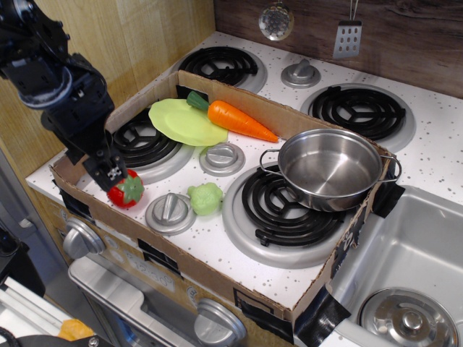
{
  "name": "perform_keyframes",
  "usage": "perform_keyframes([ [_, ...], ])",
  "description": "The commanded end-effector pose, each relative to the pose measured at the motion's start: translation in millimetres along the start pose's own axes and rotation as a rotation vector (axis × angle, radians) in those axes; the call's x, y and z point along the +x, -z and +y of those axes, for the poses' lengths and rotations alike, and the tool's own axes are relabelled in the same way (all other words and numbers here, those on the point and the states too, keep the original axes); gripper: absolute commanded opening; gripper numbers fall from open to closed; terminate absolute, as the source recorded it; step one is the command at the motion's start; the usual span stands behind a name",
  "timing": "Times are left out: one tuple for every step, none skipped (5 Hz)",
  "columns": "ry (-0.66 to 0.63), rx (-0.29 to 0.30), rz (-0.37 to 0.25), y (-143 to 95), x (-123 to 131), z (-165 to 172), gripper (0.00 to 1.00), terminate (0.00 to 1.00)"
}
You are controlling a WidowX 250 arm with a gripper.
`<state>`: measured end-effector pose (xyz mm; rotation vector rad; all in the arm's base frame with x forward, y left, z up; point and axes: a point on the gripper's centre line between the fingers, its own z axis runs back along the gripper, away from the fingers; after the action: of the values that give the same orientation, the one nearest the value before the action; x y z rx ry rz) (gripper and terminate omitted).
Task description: Take carrot off plate
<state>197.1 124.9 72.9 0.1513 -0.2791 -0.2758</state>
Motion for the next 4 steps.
perform_keyframes([
  [0.087,0.0,0.053,-12.4,25.6,17.6,1.0,0.0],
  [0.246,-0.007,0.071,-13.7,41.2,27.3,1.0,0.0],
  [0.465,-0.05,0.022,-11.1,56.6,35.2,1.0,0.0],
  [0.698,-0.135,-0.024,-8.7,73.2,42.5,1.0,0.0],
])
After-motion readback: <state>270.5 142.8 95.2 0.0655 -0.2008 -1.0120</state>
